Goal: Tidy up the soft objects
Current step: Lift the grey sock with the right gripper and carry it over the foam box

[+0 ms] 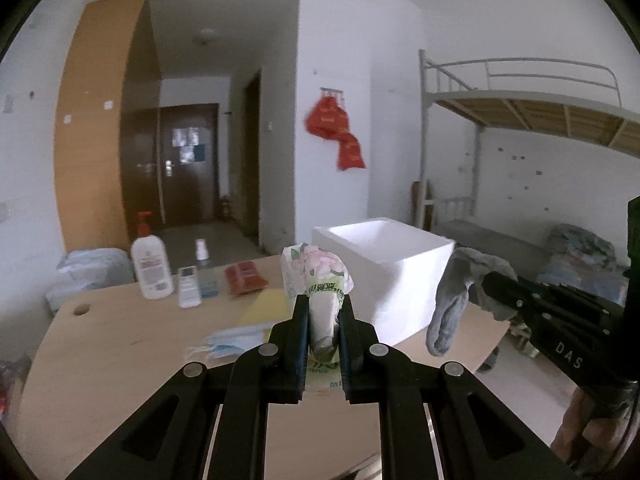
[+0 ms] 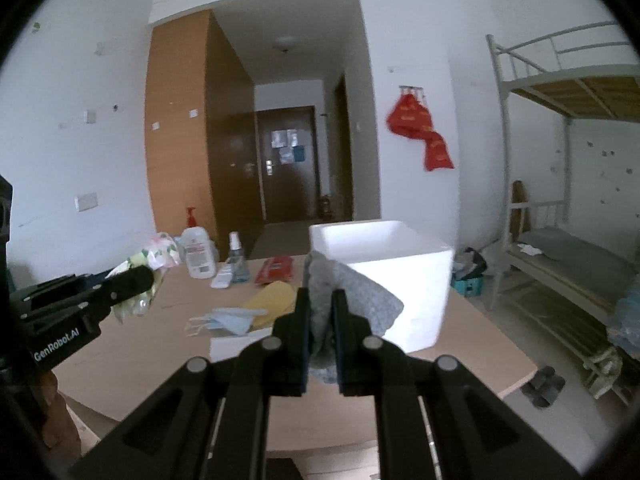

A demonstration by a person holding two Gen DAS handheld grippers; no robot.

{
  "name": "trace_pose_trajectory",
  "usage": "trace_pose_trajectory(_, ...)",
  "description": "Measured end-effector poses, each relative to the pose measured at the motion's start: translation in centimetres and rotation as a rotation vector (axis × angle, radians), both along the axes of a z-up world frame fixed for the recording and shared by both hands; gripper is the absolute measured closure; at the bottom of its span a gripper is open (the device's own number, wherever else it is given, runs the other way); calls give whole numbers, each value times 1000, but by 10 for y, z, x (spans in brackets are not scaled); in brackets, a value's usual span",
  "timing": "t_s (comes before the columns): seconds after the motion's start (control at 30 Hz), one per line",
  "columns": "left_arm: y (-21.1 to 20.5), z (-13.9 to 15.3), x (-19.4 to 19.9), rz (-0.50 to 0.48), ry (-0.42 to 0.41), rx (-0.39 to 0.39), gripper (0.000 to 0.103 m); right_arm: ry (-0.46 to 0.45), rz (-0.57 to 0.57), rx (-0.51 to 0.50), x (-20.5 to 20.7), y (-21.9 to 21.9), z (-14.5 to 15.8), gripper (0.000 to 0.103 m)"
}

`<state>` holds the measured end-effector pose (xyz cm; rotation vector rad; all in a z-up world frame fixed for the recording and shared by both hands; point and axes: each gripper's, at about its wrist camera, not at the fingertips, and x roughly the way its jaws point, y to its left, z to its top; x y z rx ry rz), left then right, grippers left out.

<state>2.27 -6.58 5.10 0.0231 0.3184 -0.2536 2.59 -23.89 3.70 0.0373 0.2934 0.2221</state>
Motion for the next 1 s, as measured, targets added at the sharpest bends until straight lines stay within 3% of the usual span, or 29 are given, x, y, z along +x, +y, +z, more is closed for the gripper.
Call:
trace_pose_trajectory(0.67,-34,6,30,-86,27,11,89,11,-45,23,18,-18,3,90)
trace_pose_trajectory(1.0,-46,26,59,-112,29,-1,89,-21,-39,13,42,-23,26,90)
